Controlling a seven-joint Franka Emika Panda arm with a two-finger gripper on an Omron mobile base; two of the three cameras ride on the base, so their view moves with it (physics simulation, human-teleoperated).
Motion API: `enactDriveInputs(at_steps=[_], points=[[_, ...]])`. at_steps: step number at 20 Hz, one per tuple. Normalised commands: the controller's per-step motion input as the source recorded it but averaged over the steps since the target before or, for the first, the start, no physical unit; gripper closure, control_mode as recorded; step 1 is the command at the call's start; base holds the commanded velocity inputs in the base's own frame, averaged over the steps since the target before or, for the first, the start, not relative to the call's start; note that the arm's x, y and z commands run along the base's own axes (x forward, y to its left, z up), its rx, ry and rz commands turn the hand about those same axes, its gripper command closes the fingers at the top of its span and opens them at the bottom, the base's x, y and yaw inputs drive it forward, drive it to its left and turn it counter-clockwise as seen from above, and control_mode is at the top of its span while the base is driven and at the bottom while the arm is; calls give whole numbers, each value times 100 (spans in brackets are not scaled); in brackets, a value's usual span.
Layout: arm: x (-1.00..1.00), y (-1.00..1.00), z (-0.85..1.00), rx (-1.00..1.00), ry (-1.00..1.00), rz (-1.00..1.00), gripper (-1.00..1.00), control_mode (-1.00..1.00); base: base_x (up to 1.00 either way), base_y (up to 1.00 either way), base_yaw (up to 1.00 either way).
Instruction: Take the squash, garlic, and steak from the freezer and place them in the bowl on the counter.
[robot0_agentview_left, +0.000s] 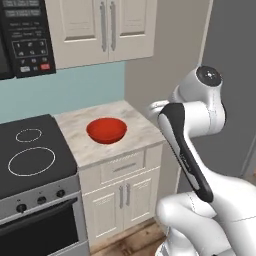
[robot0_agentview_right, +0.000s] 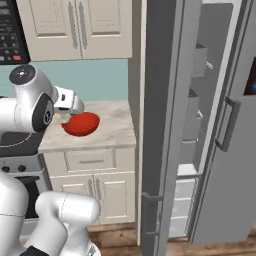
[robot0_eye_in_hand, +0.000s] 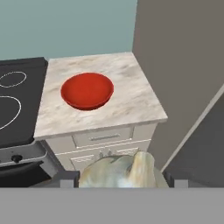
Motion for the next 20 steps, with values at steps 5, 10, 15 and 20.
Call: enactDriveInputs(at_steps=[5,10,15,20], points=[[0,0,0,0,0,0,100,100,0,80,-20],[0,0,0,0,0,0,100,100,38,12,0],[0,0,0,0,0,0,100,100,96,37,0],[0,0,0,0,0,0,100,100,73,27,-1]])
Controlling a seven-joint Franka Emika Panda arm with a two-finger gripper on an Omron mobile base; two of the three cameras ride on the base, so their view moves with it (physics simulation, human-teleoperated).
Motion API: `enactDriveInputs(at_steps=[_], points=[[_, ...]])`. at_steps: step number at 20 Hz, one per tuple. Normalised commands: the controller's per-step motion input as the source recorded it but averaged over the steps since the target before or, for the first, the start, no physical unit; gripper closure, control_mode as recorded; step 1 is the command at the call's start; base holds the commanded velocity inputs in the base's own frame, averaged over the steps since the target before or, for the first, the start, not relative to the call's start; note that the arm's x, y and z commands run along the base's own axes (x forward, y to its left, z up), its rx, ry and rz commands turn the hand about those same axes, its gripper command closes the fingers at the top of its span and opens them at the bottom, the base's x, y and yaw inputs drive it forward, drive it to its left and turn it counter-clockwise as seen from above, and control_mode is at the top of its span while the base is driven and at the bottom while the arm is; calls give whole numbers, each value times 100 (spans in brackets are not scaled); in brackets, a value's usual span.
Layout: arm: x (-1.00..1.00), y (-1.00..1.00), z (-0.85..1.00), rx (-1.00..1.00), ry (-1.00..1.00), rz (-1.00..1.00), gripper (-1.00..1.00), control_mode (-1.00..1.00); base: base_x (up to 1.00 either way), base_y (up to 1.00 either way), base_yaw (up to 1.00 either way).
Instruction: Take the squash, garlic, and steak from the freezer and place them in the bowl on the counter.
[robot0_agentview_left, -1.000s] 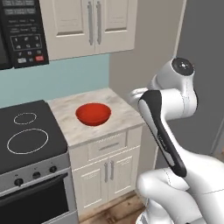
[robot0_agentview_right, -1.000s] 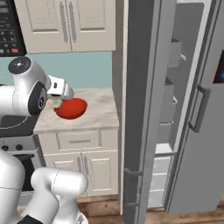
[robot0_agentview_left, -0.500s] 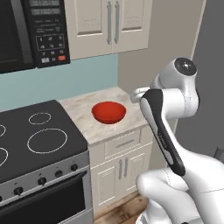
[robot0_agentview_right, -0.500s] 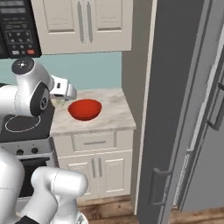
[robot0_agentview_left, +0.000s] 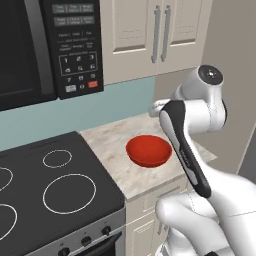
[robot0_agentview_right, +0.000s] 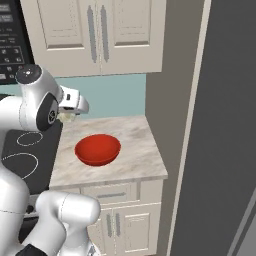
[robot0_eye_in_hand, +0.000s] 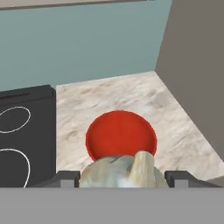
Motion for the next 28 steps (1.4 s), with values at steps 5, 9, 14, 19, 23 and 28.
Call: enactDriveInputs(at_steps=[5,9,14,19,23,28], points=[[18,0,-39,0,14,-2,100,-100,40,0,-3],[53,-1,-100,-1,32,-1,100,-100,0,0,0],[68,0,-83,0,14,0,100,-100,0,0,0],[79,0,-42,0,0,0,100,-100,0,0,0],[56,0,-53,-2,0,0,100,-100,0,0,0],[33,0,-74,-4,0,0,100,-100,0,0,0]])
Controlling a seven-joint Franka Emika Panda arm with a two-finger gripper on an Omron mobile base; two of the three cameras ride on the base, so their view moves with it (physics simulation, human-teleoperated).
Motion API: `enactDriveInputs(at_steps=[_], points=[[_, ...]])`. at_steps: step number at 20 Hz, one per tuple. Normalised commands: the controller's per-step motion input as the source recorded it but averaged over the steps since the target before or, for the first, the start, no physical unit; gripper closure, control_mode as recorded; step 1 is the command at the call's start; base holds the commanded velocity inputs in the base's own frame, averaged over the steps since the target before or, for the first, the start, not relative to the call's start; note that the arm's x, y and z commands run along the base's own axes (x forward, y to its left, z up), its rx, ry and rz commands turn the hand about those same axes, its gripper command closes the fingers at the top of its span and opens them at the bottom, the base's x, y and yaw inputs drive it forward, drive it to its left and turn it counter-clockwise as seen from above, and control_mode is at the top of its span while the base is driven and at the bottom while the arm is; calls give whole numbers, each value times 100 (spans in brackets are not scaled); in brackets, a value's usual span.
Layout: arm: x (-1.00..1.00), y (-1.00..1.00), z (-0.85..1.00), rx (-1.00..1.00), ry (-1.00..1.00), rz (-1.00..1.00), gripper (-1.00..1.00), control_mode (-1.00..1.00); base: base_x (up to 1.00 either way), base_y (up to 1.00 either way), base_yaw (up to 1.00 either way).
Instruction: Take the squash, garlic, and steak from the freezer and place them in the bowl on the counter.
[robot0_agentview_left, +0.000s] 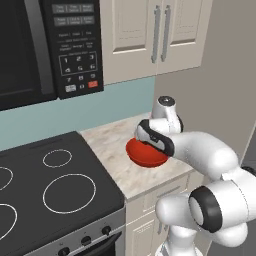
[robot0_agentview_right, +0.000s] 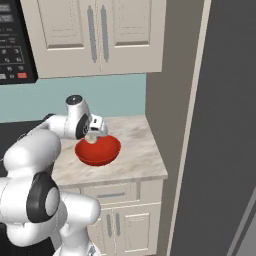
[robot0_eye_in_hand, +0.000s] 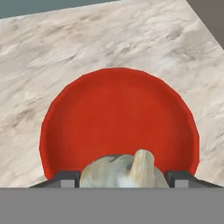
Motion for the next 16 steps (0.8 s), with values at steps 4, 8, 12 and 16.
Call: enactDriveInputs(at_steps=[4,8,12,16], points=[[35,0,-57,-3,0,0,100,-100,0,0,0],[32,0,-48,0,0,0,100,-100,0,0,0],[36,0,-39,0,0,0,-100,-100,0,0,0],[25,0,-3,0,3,0,-100,-100,0,0,0]])
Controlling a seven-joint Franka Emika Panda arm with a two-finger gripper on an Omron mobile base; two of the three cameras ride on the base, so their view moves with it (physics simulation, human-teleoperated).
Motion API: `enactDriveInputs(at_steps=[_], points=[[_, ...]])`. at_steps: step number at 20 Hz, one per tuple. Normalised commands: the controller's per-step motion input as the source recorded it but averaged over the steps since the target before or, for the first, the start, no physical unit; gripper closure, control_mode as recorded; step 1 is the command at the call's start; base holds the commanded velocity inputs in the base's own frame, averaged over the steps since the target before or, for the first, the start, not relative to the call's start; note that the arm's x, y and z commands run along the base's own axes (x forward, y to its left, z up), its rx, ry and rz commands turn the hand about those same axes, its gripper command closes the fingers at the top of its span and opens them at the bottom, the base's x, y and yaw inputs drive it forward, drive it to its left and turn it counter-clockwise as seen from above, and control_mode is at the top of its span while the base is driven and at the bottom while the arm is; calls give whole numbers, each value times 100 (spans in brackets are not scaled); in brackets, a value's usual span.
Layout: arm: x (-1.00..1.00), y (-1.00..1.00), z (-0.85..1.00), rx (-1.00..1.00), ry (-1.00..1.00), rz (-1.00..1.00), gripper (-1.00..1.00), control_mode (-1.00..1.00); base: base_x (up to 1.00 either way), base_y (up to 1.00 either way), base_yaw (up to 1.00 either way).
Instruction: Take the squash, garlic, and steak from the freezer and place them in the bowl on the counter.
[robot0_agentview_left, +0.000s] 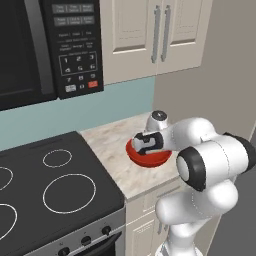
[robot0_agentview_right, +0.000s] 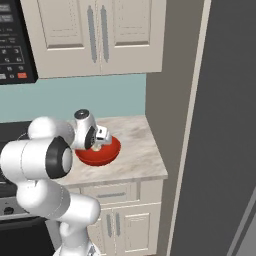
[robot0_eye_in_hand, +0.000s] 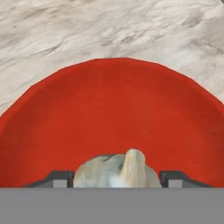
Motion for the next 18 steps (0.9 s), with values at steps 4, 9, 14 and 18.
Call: enactDriveInputs(at_steps=[4,9,14,18], points=[[8,0,8,1,8,0,-100,-100,0,0,0],[1,0,77,4,11,-4,-100,-100,0,0,0],[-16,0,100,0,19,-2,-100,-100,0,0,0],[-96,-8,77,1,4,-6,-100,-100,0,0,0]])
